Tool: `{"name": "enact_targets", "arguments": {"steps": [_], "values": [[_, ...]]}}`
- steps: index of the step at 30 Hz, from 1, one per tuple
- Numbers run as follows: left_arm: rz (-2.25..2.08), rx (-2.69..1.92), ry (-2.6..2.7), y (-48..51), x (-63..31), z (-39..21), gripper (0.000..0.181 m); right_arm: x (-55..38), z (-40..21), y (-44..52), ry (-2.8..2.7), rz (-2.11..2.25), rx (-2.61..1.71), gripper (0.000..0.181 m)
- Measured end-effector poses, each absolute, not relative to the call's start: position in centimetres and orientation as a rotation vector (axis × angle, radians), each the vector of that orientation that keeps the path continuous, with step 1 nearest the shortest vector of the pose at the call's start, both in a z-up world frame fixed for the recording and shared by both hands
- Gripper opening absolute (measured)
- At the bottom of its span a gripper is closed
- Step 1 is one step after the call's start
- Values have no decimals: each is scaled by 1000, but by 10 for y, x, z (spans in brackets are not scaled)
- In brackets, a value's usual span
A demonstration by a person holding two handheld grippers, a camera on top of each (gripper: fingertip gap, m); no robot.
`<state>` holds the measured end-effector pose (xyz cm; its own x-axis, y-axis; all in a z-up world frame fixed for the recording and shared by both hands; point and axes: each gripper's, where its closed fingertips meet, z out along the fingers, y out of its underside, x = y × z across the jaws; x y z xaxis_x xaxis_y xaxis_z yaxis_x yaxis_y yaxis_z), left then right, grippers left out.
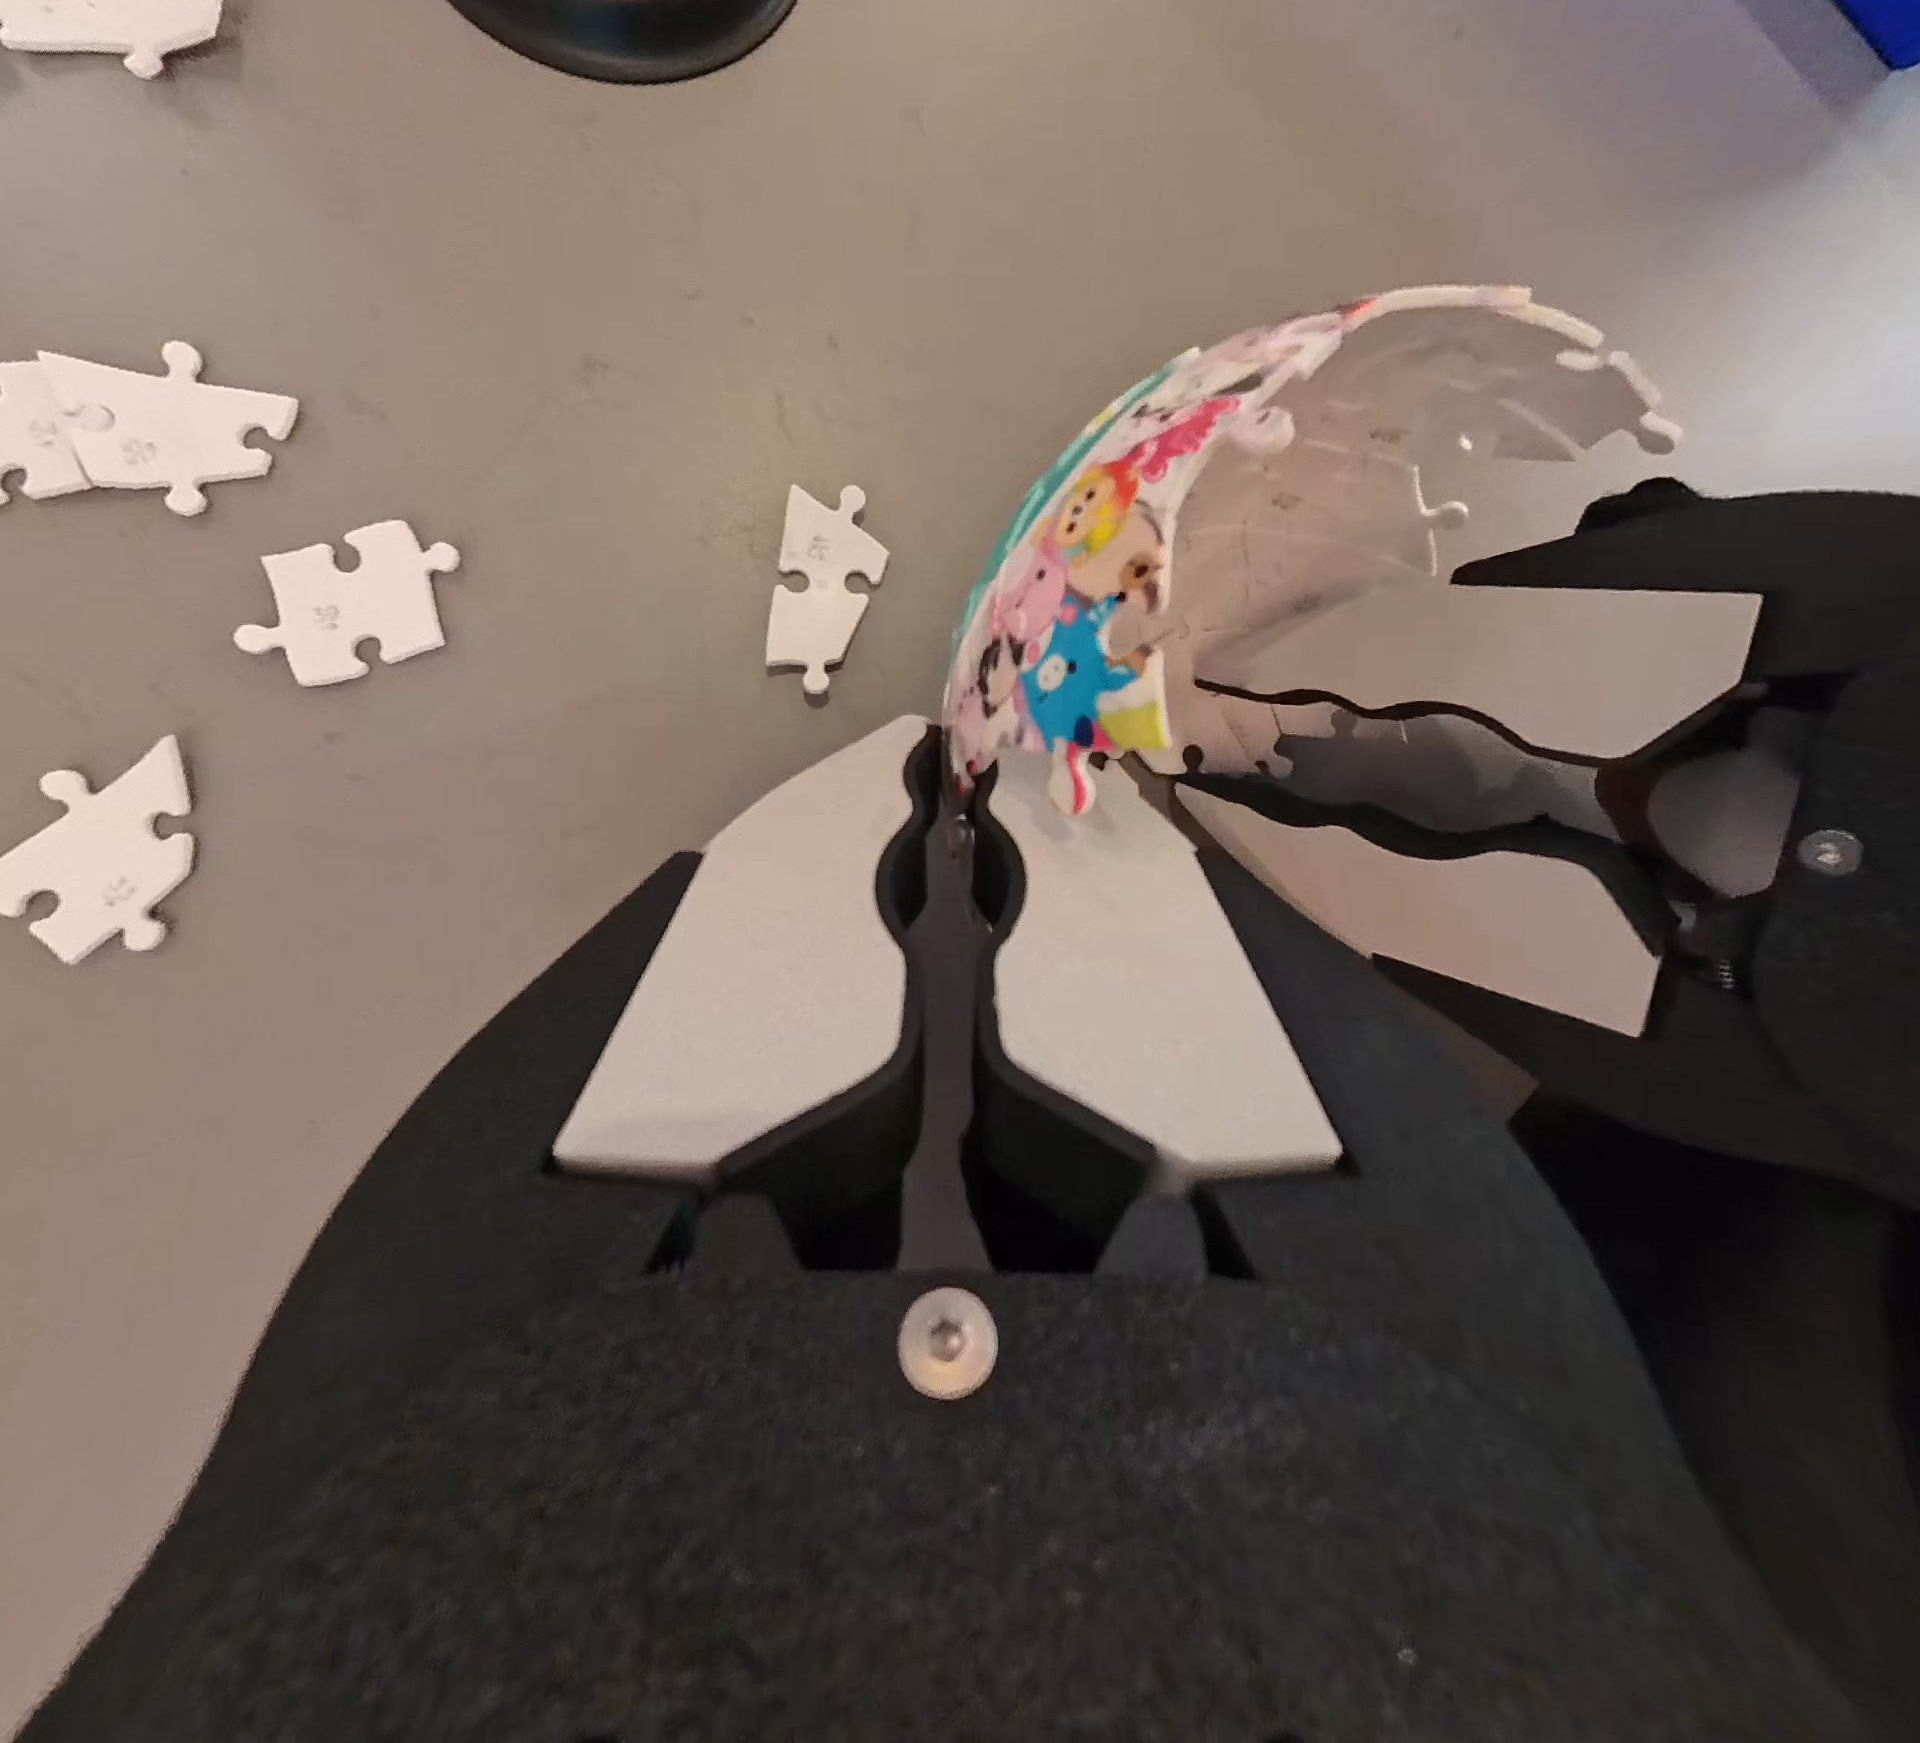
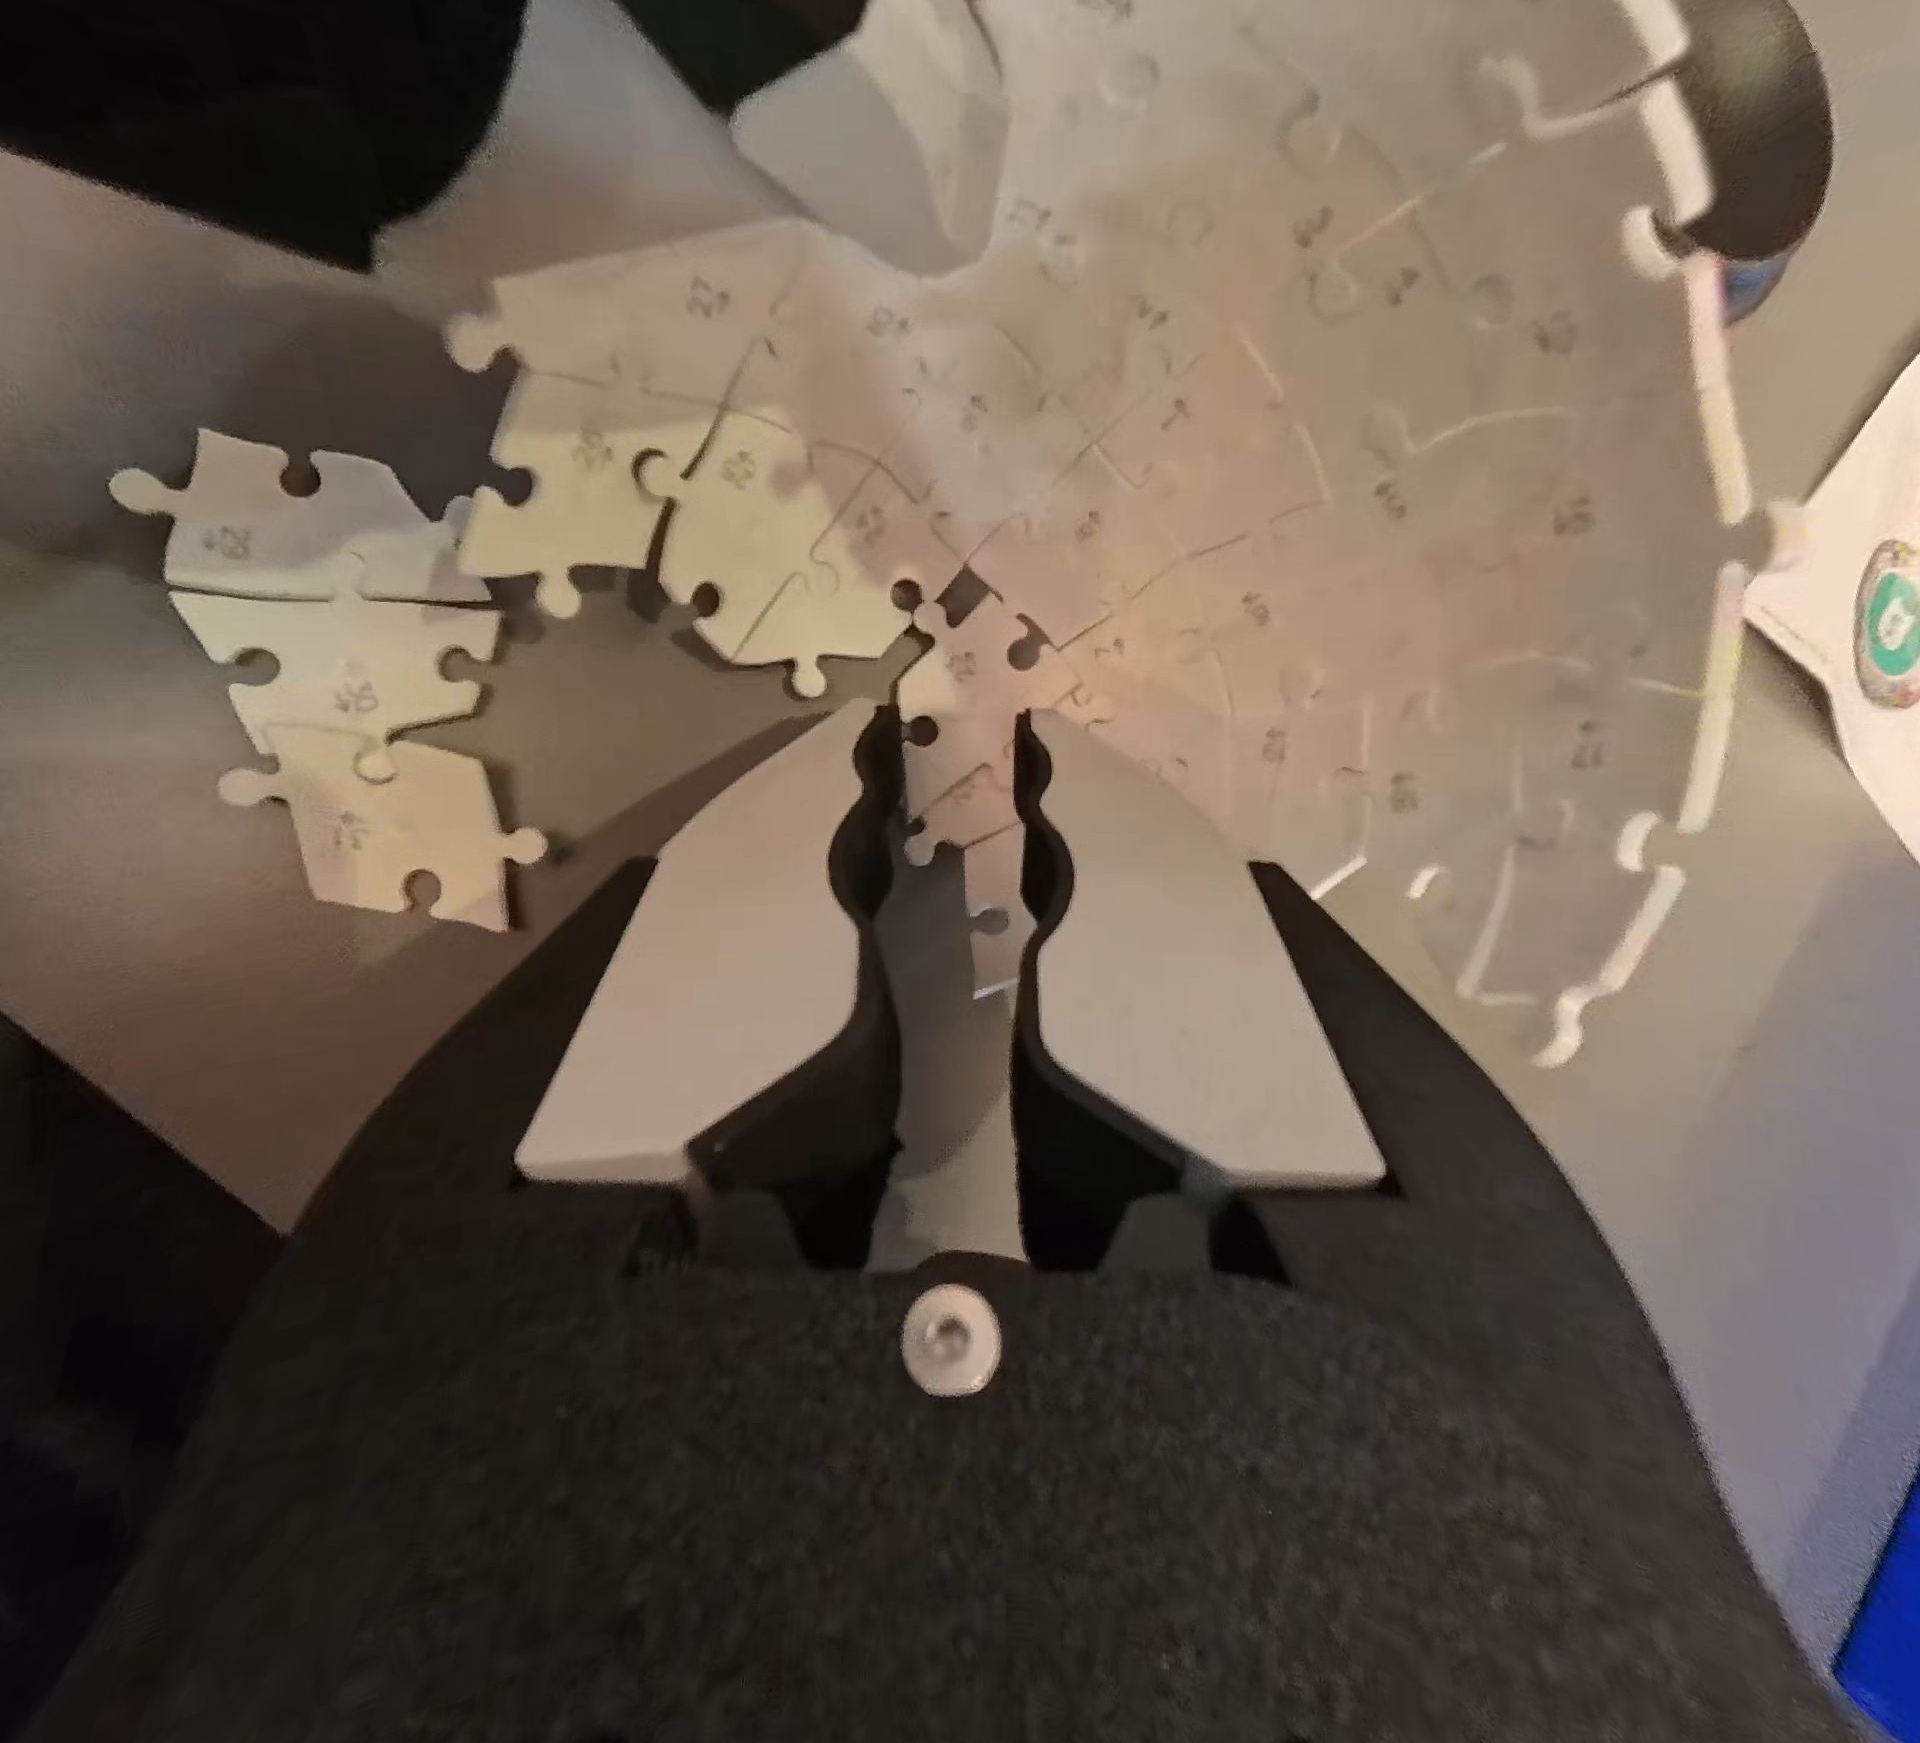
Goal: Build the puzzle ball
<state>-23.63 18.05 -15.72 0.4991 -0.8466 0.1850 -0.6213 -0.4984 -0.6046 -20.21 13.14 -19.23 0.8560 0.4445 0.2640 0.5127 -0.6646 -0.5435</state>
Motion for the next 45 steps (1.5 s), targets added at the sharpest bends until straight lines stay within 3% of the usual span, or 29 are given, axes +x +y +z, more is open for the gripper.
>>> {"name": "enact_targets", "arguments": {"steps": [3,4,10,13,16,20,26,30,45], "values": [[-657,-2286,1201,181,-236,-157,3,-202,-192,131,-710,-153,-2391,14],[-666,-2287,1197,181,-236,-157,3,-202,-190,132,-719,-172,-2372,0],[-672,-2297,1190,181,-237,-158,3,-203,-190,131,-782,-202,-2340,0],[-669,-2297,1191,182,-237,-159,3,-202,-190,130,-843,-247,-2323,24],[-672,-2297,1194,181,-237,-159,3,-202,-189,131,-874,-300,-2316,28],[-671,-2291,1200,180,-236,-158,3,-201,-193,130,-856,-293,-2389,13],[-682,-2292,1200,179,-234,-159,3,-199,-193,128,-817,-296,-2481,11],[-711,-2297,1180,180,-234,-159,3,-201,-193,126,-849,-268,-2483,0],[-734,-2317,1150,184,-238,-161,3,-207,-177,130,-989,-344,-2295,0]]}}
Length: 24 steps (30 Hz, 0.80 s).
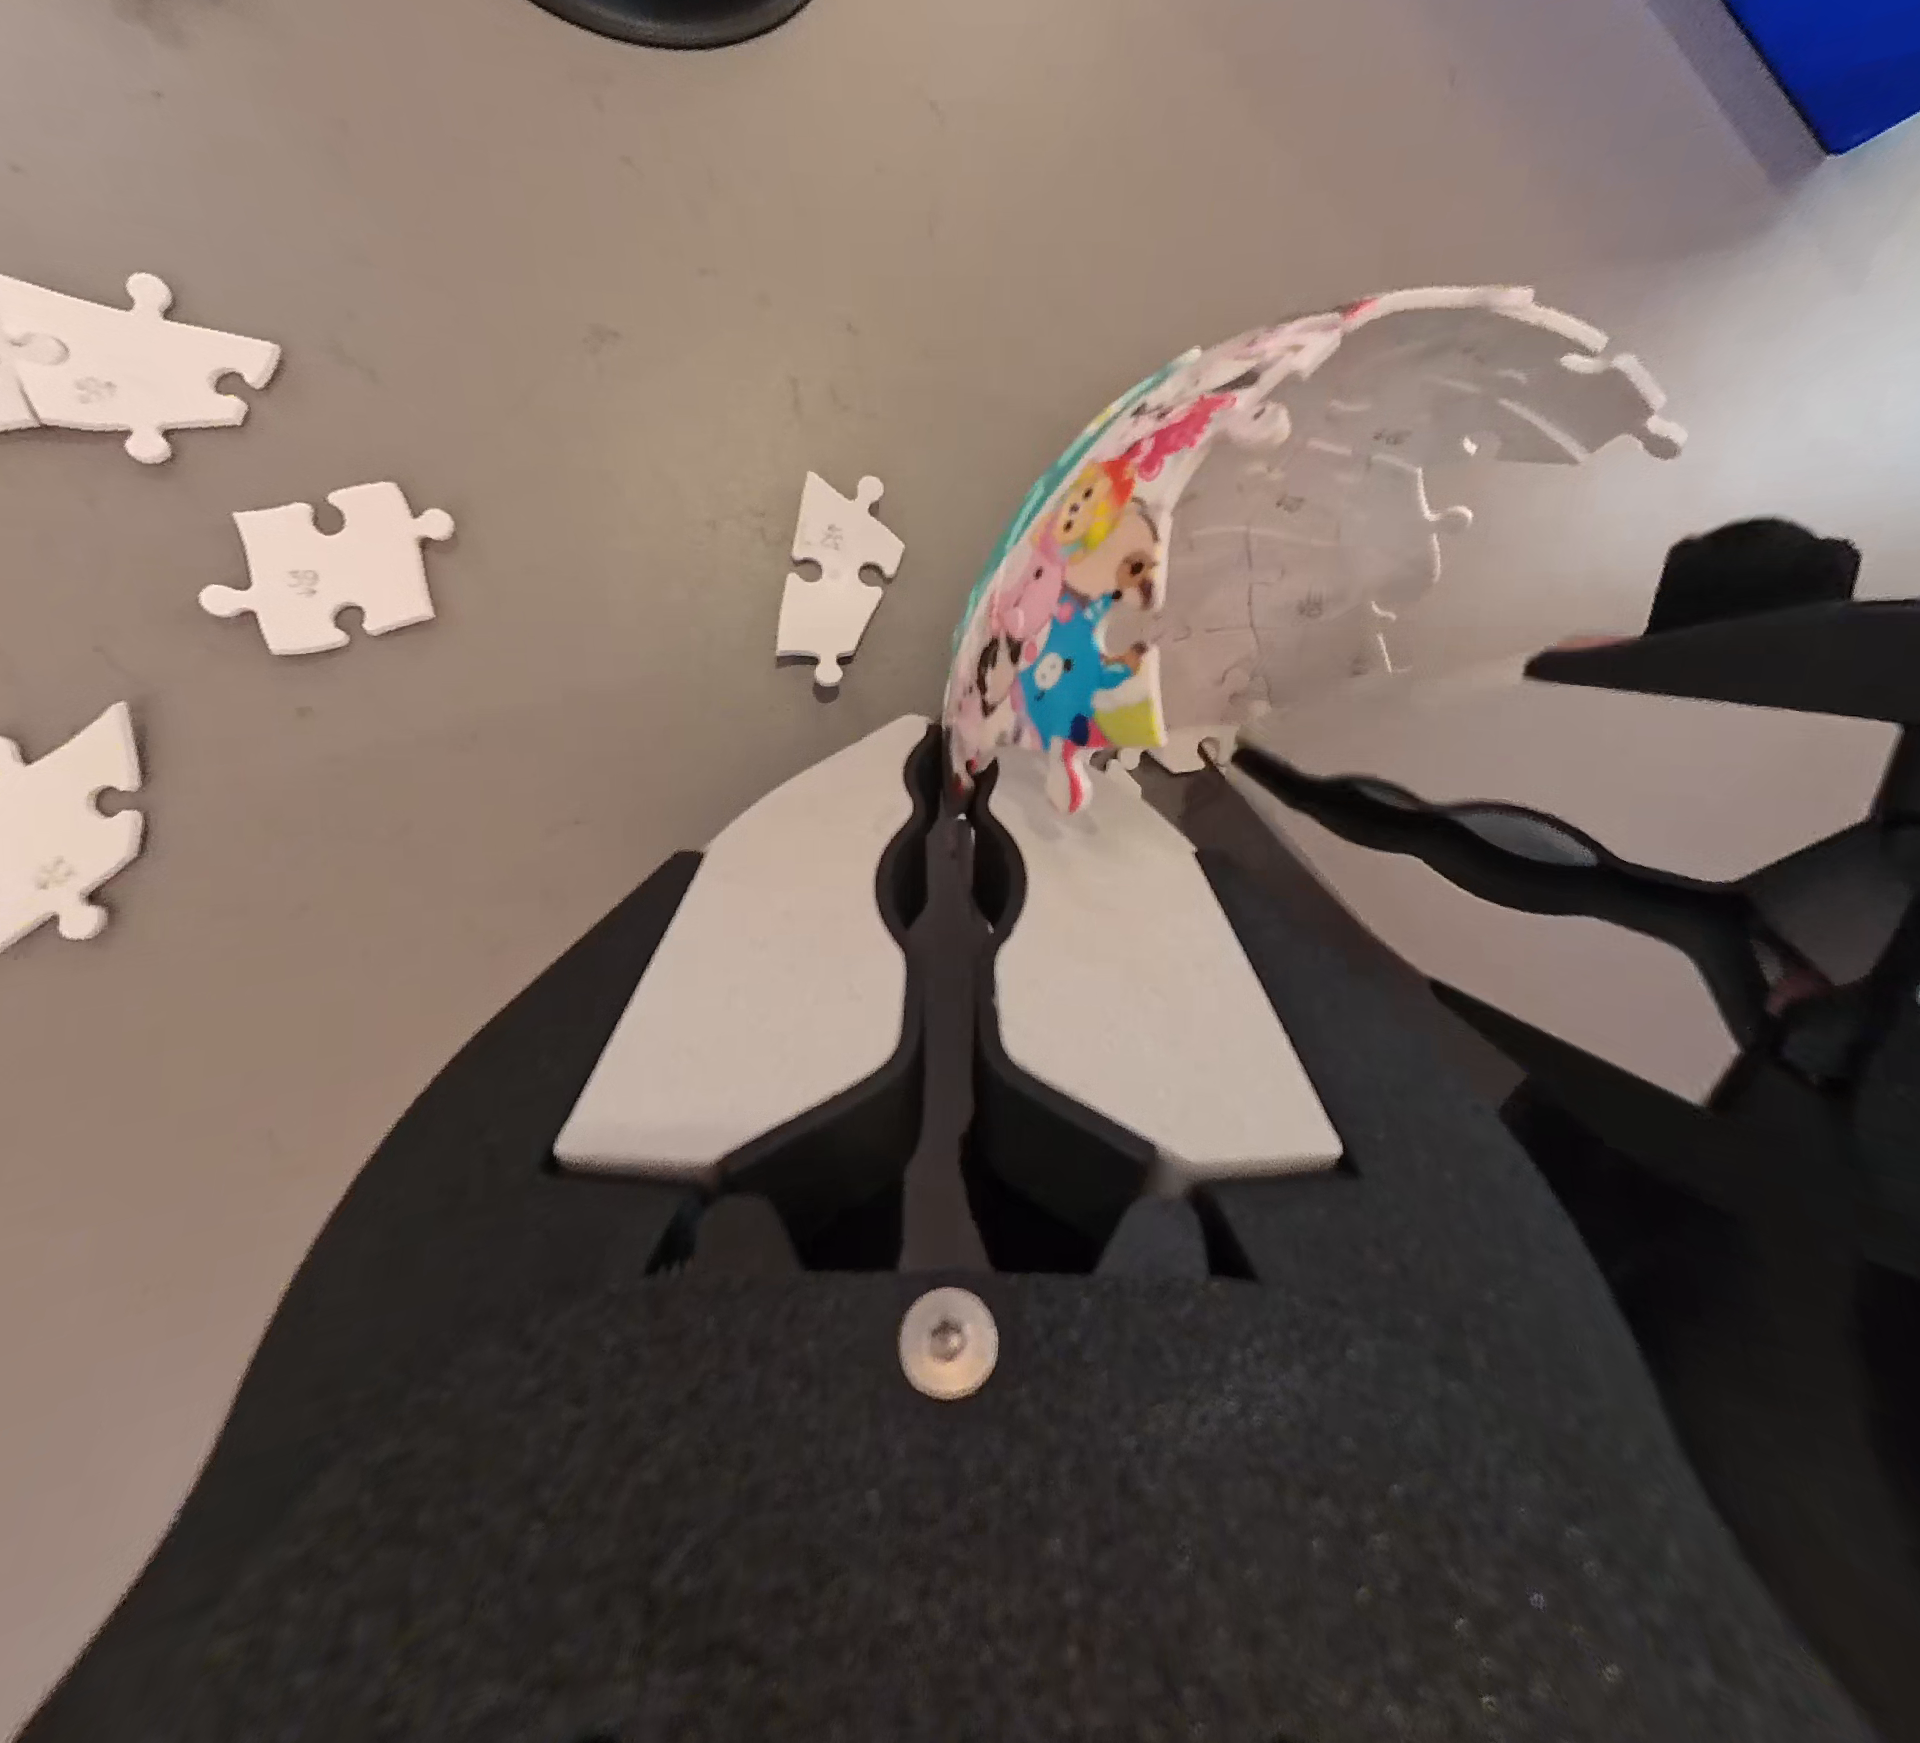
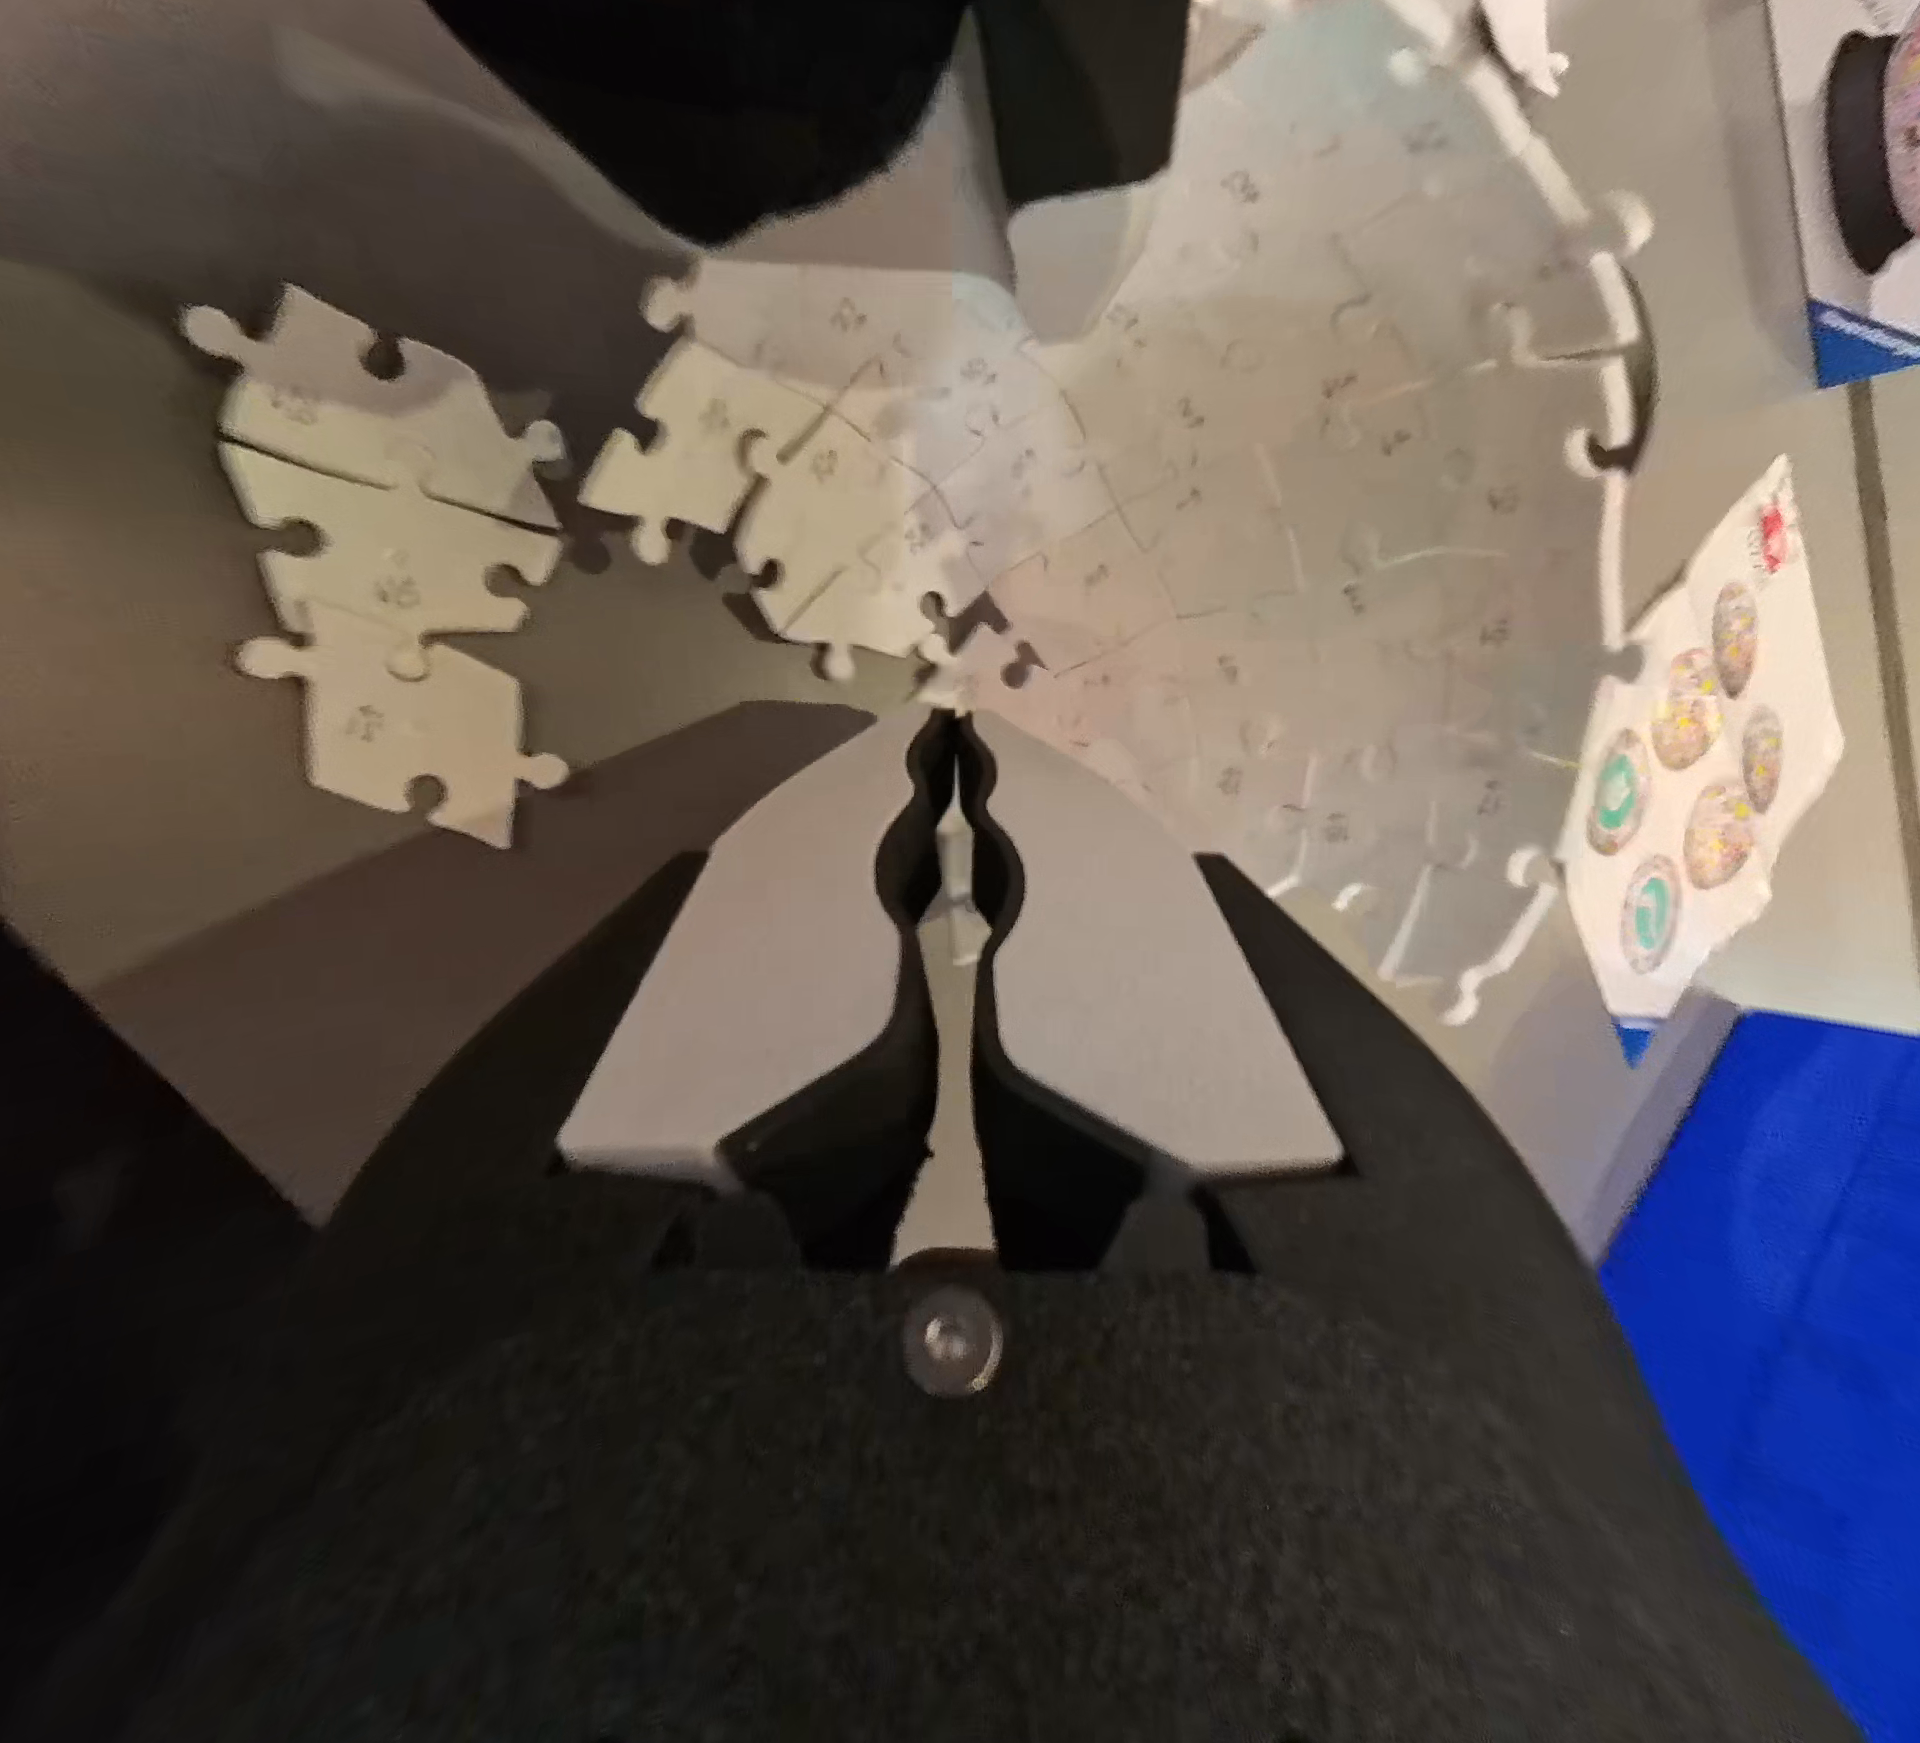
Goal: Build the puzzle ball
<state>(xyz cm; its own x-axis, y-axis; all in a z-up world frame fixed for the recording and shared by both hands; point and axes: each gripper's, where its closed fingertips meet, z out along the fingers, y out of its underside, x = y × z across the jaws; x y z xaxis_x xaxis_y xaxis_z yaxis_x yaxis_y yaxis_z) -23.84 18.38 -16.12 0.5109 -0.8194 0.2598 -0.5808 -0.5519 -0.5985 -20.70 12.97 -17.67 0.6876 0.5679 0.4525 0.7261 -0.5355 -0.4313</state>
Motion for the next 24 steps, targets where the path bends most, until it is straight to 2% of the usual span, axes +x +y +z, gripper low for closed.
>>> {"name": "enact_targets", "arguments": {"steps": [1,3,5,9,17,24], "values": [[-732,-2317,1151,184,-238,-161,3,-201,-179,130,-988,-394,-2318,6],[-730,-2315,1152,184,-238,-161,3,-198,-187,128,-991,-394,-2382,35],[-728,-2314,1153,184,-238,-161,3,-198,-188,129,-950,-364,-2410,32],[-725,-2309,1158,183,-238,-160,3,-196,-187,131,-894,-347,-2459,40],[-739,-2313,1159,183,-237,-162,3,-190,-191,136,-857,-322,-2495,26],[-735,-2311,1155,183,-237,-162,3,-189,-190,136,-880,-307,-2500,25]]}}
